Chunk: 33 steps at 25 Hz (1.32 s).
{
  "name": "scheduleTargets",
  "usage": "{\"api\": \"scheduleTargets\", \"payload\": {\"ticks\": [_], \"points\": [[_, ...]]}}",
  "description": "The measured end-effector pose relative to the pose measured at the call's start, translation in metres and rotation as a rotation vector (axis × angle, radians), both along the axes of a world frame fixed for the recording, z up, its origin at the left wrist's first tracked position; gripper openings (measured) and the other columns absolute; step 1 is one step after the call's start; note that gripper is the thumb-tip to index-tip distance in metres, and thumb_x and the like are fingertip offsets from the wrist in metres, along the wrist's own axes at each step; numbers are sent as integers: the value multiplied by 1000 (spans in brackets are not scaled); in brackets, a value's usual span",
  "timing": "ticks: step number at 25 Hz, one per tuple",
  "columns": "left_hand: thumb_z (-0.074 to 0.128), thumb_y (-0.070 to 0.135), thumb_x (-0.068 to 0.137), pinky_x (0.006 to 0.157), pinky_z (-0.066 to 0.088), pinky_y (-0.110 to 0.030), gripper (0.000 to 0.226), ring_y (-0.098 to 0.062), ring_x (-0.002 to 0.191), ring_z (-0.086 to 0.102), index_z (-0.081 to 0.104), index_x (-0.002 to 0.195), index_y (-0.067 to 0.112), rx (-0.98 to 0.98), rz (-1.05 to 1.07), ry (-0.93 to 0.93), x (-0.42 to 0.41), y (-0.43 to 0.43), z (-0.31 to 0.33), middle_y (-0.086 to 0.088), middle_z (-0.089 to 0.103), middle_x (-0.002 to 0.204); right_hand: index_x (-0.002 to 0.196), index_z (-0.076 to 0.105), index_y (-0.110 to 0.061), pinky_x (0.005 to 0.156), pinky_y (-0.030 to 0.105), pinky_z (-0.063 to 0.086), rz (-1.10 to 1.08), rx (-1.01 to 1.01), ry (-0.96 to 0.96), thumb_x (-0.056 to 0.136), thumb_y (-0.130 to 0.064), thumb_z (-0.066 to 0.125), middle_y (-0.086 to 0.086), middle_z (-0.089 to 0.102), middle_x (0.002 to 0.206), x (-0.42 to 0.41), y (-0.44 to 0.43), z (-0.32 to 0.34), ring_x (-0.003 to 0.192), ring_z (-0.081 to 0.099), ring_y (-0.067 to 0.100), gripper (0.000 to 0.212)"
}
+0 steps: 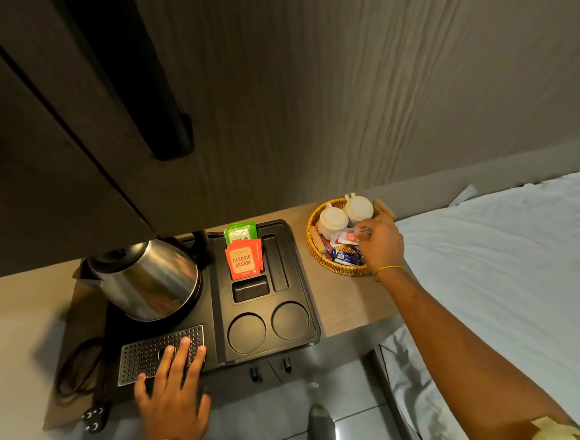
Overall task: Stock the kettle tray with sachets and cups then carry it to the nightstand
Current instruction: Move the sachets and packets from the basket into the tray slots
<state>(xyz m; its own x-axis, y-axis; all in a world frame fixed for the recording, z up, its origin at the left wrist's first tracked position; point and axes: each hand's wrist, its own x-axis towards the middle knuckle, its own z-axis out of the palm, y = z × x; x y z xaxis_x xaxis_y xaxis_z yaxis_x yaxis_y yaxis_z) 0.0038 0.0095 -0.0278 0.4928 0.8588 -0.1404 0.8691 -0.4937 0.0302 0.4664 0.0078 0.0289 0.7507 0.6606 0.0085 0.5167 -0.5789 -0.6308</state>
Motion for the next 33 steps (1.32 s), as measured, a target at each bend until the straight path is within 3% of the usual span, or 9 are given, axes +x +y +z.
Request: {"api": "scheduleTargets", "payload": {"ticks": [1, 3, 6, 8, 13, 18, 24, 29, 33], "points": [[67, 42, 56, 105, 27, -67, 97, -29, 144, 34, 40, 148, 31, -2, 3, -2, -1, 0, 0, -3, 32, 161, 108, 75, -16, 97, 39, 53, 5, 41, -10, 92, -25, 71, 6, 50, 152, -2, 0, 3, 126, 60, 31, 18], [69, 42, 57, 105, 27, -67, 97, -28, 145, 34, 39, 149, 32, -13, 8, -6, -2, 1, -2, -2, 32, 162, 101, 77, -17, 97, 42, 55, 31, 142, -108, 92, -24, 71, 8, 56, 138, -12, 1, 11, 126, 57, 32, 13], [70, 42, 58, 106, 26, -66, 96, -27, 145, 32, 39, 149, 32, -42, 16, -15, -3, 2, -3, -2, 31, 162, 92, 77, -22, 90, 40, 53, 221, 272, -232, 89, -18, 63, 0, 67, 108, -51, 11, 26, 107, 57, 22, 14], [69, 42, 58, 107, 25, -66, 96, -27, 146, 32, 38, 149, 32, -58, 11, -16, -5, 3, -4, -2, 30, 163, 90, 75, -20, 82, 36, 53, 392, 276, -161, 86, -16, 59, -2, 71, 96, -85, 22, 30, 94, 60, 17, 18], [63, 45, 63, 108, 22, -66, 101, -24, 150, 25, 21, 154, 38, -100, 22, -31, -8, 6, -9, 2, 18, 167, 96, 77, -15, 88, 38, 54, 623, 88, -15, 91, -17, 66, 3, 73, 100, -153, 47, 4, 95, 65, 19, 13], [63, 44, 64, 110, 22, -66, 105, -22, 152, 18, 12, 156, 41, -111, 56, -52, -20, 3, -14, 4, 12, 168, 106, 73, -18, 89, 40, 56, 743, -130, -141, 95, -22, 63, 5, 72, 111, -200, 66, -30, 105, 67, 26, 15], [67, 42, 61, 108, 27, -68, 107, -26, 149, 25, 14, 154, 40, -121, 36, -65, -8, 5, -7, 0, 24, 164, 115, 67, -19, 92, 41, 53, 739, -151, -281, 93, -20, 65, 5, 66, 119, -193, 59, -44, 112, 59, 26, 21], [67, 43, 61, 108, 27, -68, 107, -25, 149, 25, 14, 154, 40, -117, 28, -60, -10, 5, -9, 2, 20, 165, 124, 62, -19, 94, 36, 54, 603, -3, -165, 98, -30, 60, 1, 57, 123, -181, 50, -36, 112, 55, 19, 28], [70, 42, 60, 107, 25, -68, 103, -26, 148, 27, 26, 152, 36, -88, 1, -50, -8, 5, -9, -1, 24, 164, 114, 69, -14, 91, 36, 53, 460, 152, -200, 95, -23, 61, 5, 63, 114, -123, 34, -13, 108, 59, 21, 22]]}}
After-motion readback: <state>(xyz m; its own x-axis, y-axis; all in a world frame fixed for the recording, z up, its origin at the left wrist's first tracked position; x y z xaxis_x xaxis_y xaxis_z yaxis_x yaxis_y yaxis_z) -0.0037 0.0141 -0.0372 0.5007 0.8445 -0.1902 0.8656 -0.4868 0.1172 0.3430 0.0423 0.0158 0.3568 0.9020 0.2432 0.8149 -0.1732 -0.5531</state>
